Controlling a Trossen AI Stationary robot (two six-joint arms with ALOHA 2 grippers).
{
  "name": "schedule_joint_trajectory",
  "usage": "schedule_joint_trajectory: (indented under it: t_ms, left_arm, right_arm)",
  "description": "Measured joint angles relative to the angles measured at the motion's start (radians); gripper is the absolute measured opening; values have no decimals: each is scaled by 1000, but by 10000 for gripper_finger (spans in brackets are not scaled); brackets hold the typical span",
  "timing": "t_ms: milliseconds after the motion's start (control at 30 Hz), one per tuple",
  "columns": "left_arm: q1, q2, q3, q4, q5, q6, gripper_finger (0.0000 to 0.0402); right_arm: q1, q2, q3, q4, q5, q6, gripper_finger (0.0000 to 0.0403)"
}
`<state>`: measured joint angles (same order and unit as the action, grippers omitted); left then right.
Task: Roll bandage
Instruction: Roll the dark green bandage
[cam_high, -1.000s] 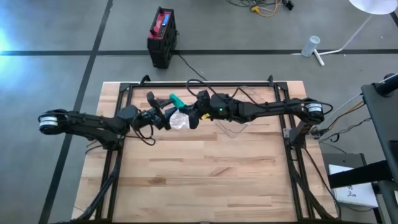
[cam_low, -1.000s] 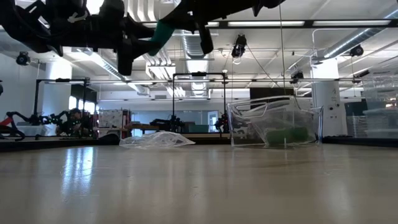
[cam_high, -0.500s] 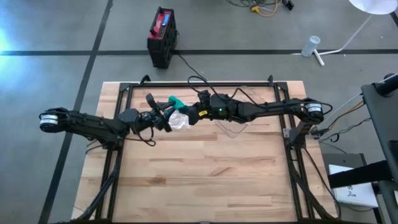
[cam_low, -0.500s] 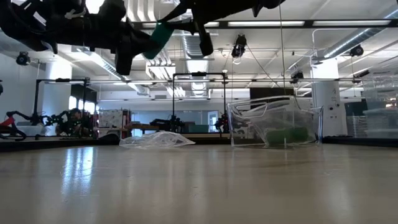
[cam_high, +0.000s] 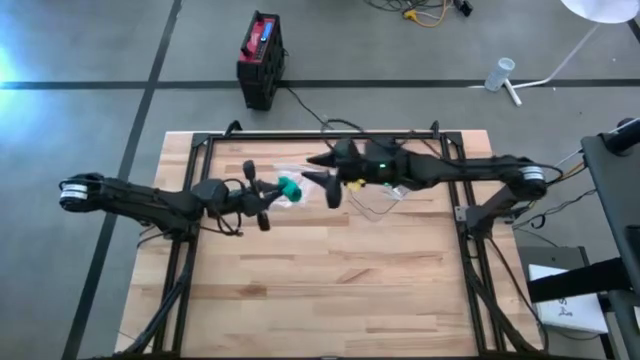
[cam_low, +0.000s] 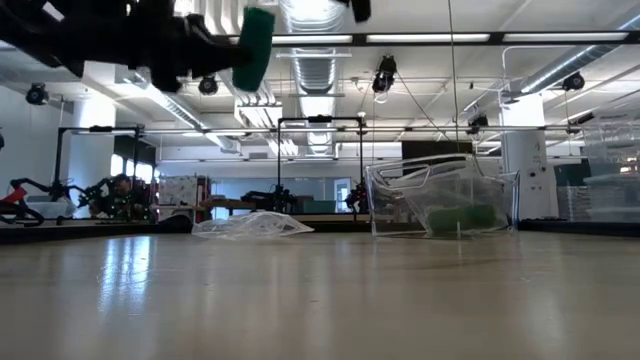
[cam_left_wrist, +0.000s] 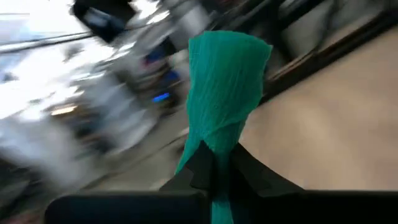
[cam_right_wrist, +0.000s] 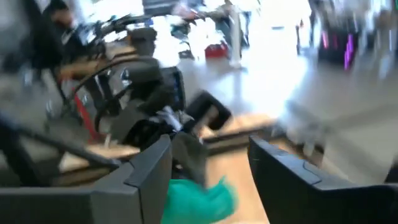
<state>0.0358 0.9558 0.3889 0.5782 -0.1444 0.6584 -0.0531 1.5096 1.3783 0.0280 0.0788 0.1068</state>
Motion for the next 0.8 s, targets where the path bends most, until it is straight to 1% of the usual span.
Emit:
schedule_joint_trajectory:
  t_ms: [100, 167, 233, 300, 333, 400, 567, 633, 700, 767, 800]
  left_arm:
    - [14, -37, 68, -153, 248, -125, 13]
    - [24, -47, 121, -267, 435, -182, 13]
    - [29, -48, 167, -354, 592, -224, 13]
    - [29, -38, 188, -374, 698, -247, 13]
    - [29, -36, 190, -376, 738, -256, 13]
    - [29, -26, 191, -379, 781, -259, 13]
    - [32, -24, 177, -378, 781, -279, 14]
    - [32, -24, 174, -379, 781, -280, 20]
    - [32, -24, 174, -374, 781, -283, 27]
    - [32, -21, 174, -373, 781, -287, 31]
    - [32, -19, 173, -375, 780, -292, 31]
  right_arm:
    - [55, -30, 1, -26, -1, -274, 212]
    - [88, -31, 1, -26, -4, -378, 216]
    - [111, -16, 1, -12, -5, -386, 223]
    - [123, 6, 1, 1, -18, -364, 234]
    - [125, 21, 1, 1, -43, -362, 241]
    - [130, 58, 1, 17, -107, -364, 258]
    - [139, 139, 32, 82, -267, -359, 307]
    - [140, 159, 61, 82, -296, -381, 322]
    - [140, 184, 84, 83, -297, -388, 333]
    - [139, 215, 107, 80, -309, -395, 337]
    - [138, 231, 118, 79, -332, -402, 338]
